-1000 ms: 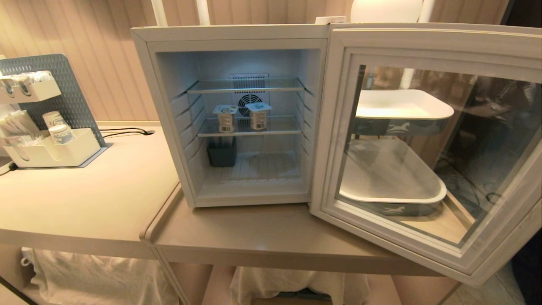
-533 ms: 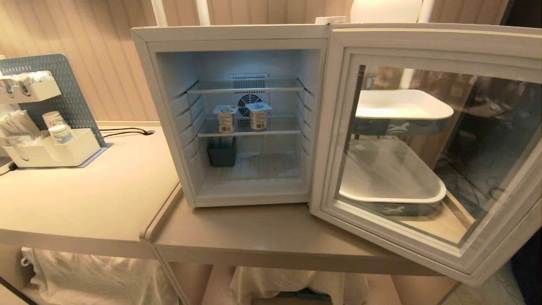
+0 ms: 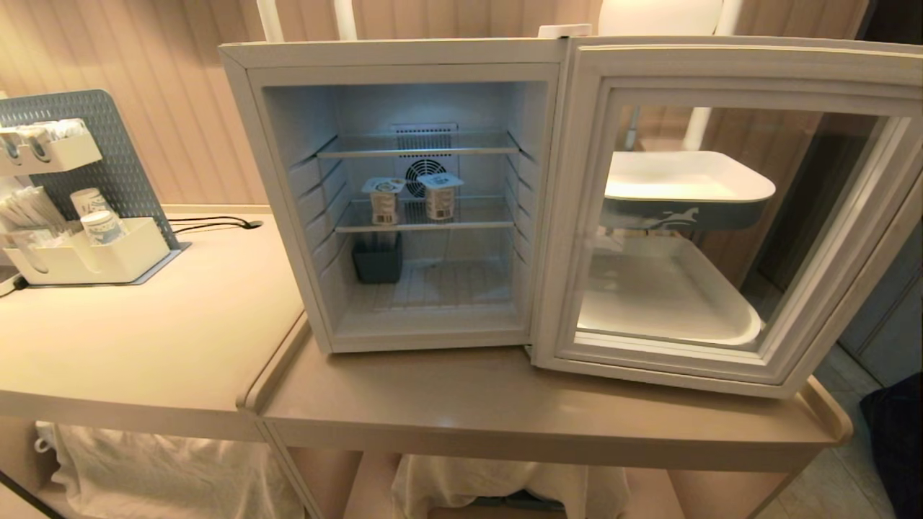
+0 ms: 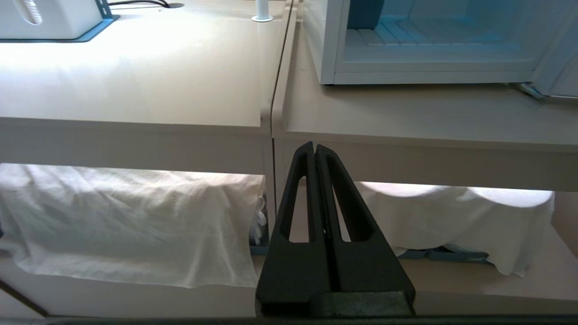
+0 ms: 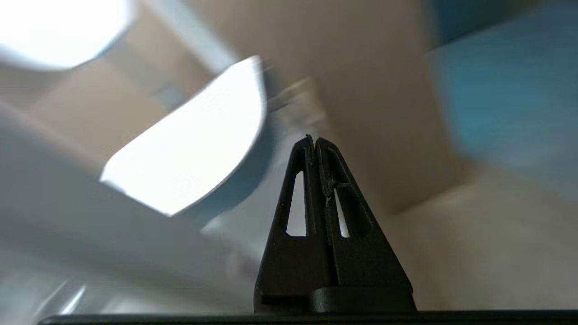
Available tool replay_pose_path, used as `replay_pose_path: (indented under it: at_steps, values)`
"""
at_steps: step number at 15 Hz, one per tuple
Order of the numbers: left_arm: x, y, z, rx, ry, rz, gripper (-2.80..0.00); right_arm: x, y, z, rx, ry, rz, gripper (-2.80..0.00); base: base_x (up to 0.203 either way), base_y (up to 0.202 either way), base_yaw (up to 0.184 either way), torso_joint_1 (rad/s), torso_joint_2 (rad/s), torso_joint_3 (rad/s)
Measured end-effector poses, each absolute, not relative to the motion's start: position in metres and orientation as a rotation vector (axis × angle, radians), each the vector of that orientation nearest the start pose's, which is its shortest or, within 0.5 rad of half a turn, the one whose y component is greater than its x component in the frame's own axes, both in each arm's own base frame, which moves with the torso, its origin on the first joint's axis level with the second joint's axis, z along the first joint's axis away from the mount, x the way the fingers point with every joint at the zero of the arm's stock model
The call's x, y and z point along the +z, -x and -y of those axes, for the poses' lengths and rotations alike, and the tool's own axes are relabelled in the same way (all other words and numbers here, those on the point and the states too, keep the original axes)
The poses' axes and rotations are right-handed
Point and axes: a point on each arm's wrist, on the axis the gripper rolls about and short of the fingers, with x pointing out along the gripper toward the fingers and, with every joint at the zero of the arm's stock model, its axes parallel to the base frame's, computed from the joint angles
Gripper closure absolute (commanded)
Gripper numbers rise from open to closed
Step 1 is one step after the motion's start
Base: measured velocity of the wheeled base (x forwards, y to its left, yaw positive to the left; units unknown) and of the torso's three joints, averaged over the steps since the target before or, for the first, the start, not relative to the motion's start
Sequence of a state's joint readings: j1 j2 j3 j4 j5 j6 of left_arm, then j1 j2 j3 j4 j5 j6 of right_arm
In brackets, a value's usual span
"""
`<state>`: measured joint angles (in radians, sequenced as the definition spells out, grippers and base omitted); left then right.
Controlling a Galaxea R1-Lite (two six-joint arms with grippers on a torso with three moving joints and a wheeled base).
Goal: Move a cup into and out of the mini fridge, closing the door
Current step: Close the freezer door
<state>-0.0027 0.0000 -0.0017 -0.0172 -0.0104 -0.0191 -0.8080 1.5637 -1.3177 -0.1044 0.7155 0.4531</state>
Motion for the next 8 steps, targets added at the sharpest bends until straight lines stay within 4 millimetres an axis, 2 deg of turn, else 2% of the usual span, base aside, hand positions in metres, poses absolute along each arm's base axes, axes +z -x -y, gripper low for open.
replay_pose_path:
  at_steps: [2, 4, 6, 8]
  values:
    - [0.078, 0.023, 0.0, -0.014, 0.019, 0.018, 0.0, 0.318, -0.183, 0.216, 0.154, -0.575, -0.108, 0.0, 0.0, 0.0, 0.0, 0.0, 0.0, 0.0]
    - [0.078, 0.023, 0.0, -0.013, 0.02, 0.018, 0.0, 0.319, -0.173, 0.223, 0.392, -0.58, -0.143, 0.0, 0.0, 0.0, 0.0, 0.0, 0.0, 0.0]
    - [0.078, 0.023, 0.0, -0.015, 0.019, 0.018, 0.0, 0.312, -0.175, 0.231, 0.496, -0.595, -0.165, 0.0, 0.0, 0.0, 0.0, 0.0, 0.0, 0.0]
    - [0.078, 0.023, 0.0, -0.013, 0.02, 0.019, 0.0, 0.302, -0.189, 0.24, 0.523, -0.595, -0.173, 0.0, 0.0, 0.0, 0.0, 0.0, 0.0, 0.0]
